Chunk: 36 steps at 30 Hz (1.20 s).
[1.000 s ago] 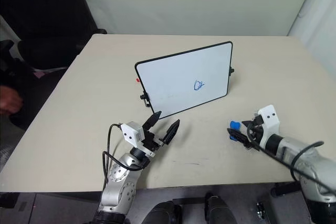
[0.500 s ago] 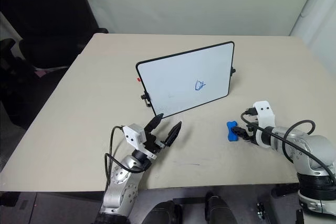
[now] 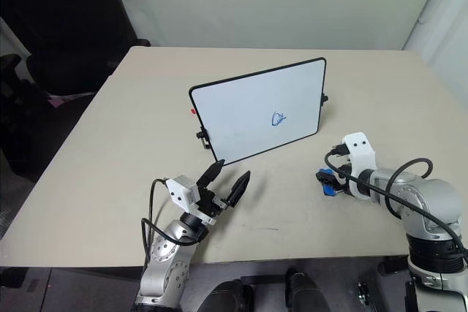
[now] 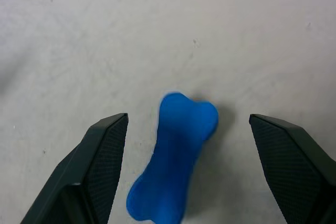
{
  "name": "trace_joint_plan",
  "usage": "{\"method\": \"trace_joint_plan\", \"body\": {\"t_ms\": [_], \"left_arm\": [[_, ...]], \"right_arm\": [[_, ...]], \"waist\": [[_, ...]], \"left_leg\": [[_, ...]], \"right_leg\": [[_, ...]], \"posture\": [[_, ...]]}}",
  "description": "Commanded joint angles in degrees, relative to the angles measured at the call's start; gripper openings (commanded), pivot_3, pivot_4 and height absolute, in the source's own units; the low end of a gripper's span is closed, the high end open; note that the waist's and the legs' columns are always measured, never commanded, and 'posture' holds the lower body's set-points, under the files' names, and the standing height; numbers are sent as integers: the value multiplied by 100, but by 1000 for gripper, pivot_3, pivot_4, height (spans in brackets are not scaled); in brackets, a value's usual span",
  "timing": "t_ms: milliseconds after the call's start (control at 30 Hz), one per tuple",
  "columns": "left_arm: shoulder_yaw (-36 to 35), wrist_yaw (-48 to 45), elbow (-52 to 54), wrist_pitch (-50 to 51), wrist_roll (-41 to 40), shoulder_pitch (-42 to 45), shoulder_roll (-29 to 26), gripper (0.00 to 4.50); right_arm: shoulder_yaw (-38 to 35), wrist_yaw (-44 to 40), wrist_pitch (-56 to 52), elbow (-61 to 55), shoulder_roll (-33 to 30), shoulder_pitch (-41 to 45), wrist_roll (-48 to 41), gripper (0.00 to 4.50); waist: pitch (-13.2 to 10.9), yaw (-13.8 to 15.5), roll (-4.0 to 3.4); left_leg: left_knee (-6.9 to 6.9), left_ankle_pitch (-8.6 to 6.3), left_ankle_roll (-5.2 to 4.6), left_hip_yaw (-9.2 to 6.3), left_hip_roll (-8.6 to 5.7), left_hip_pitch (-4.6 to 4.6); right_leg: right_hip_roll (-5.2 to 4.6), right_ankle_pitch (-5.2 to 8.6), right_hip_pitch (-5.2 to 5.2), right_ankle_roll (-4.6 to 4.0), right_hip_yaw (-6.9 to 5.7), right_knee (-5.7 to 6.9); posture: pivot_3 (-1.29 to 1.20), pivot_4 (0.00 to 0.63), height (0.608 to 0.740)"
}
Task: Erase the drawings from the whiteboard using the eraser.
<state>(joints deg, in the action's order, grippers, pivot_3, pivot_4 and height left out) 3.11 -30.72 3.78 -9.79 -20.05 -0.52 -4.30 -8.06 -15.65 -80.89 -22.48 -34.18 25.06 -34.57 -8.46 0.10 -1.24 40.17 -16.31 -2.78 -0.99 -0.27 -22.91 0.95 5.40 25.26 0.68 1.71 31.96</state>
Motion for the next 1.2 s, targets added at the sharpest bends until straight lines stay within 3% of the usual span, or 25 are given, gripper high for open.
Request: {"method": "trace_joint_plan", "body": {"t_ms": [33, 467, 567, 633, 800, 900, 1000, 1100, 1200], "left_arm": [[33, 11, 255, -33, -25, -33, 15, 4500], [54, 3, 260, -40, -3, -34, -6, 4500], [70, -5, 256, -41, 3, -31, -5, 4500], [80, -7, 253, -43, 6, -32, 1, 4500], [94, -10, 249, -45, 9, -31, 8, 4500], [106, -13, 257, -44, 15, -36, 10, 4500], [101, -9, 281, -38, 8, -52, 6, 4500], [87, -9, 304, -28, -11, -66, -4, 4500], [67, -8, 327, -19, -27, -79, -14, 4500]], "right_arm": [[-38, 73, -118, -208, 32, 61, 75, 3894], [238, 28, -225, -62, 136, -142, 306, 3894], [276, 8, -218, -62, 130, -152, 339, 3336], [287, -14, -170, -58, 131, -149, 363, 2707], [330, -61, -134, -52, 113, -126, 395, 2707], [412, -94, -96, -83, 86, -146, 411, 2050], [425, -117, -76, -101, 125, -140, 410, 1064], [461, -131, -73, -75, 146, -124, 443, 1064], [522, -167, -11, -74, 130, -143, 486, 590]], "waist": [[0, 0, 0], [0, 0, 0], [0, 0, 0], [0, 0, 0], [0, 0, 0], [0, 0, 0], [0, -1, 0], [0, -2, 0], [0, -3, 0]], "left_leg": [[0, 0, 0, 0, 0, 0], [0, 0, 0, 0, 0, 0], [0, 0, 0, 1, 0, 0], [0, 0, 0, 0, 0, 0], [0, 0, 0, 0, 0, 0], [1, 0, 0, 1, 0, 0], [0, 0, 0, 0, 0, 0], [0, 0, 0, 0, 1, 0], [0, 0, 0, 0, 0, 0]], "right_leg": [[0, 0, 0, 0, 0, 0], [0, 0, 1, 0, 0, 0], [0, 0, 0, 0, 0, 0], [0, 0, 0, 0, 0, 0], [0, 0, 0, 0, 0, 0], [-1, 0, 0, 0, 0, 0], [0, 0, 1, 0, 0, 0], [1, 0, 1, 0, 0, 0], [0, 0, 1, 0, 0, 0]], "posture": [[0, 150, 740], [0, 150, 740], [0, 150, 740], [0, 150, 740], [0, 150, 740], [0, 150, 740], [0, 150, 740], [0, 150, 740], [0, 150, 740]]}}
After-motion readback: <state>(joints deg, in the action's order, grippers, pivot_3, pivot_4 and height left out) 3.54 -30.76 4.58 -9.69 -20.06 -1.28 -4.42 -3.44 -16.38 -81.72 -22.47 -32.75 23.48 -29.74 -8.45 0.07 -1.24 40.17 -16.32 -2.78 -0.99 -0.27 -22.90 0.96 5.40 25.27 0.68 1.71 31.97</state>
